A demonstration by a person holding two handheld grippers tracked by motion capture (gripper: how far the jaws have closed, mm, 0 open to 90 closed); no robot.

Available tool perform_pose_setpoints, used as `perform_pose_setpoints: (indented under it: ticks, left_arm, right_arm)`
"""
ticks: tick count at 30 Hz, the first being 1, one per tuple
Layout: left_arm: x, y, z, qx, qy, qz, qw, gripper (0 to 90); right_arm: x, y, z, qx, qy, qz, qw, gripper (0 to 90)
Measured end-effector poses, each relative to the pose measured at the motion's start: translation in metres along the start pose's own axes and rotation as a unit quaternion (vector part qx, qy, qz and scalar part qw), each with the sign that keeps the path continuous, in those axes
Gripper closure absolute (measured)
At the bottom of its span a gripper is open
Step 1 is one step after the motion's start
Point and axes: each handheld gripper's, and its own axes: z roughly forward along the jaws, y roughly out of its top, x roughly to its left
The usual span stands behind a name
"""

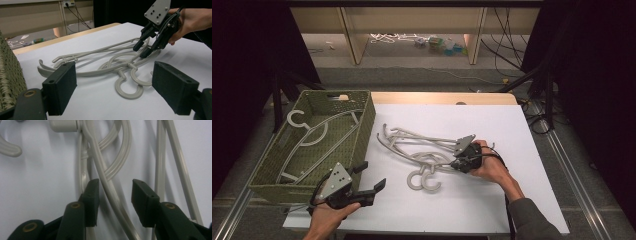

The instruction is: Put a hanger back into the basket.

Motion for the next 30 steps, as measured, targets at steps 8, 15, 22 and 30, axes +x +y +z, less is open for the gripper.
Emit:
perform_pose_setpoints:
  ticks: [8,15,22,30]
  left_arm:
    - [0.000,0.000,0.000,0.004,0.000,0.006,1.0000,19.8]
    - [-0.001,0.000,0.000,0.005,0.000,0.004,1.0000,19.8]
    - [-0.001,0.000,0.001,0.007,0.000,0.005,1.0000,19.9]
    - [-0.002,0.000,0.003,0.012,-0.002,0.011,0.9999,20.5]
  right_arm:
    - [-0.004,0.002,0.007,0.012,0.023,0.004,0.9996,67.1]
    - [-0.004,0.005,0.006,0.020,0.037,-0.023,0.9988,74.2]
    - [0.000,0.013,0.003,0.030,0.040,-0.112,0.9924,80.8]
    - [0.000,0.016,-0.013,0.010,0.041,-0.138,0.9895,81.4]
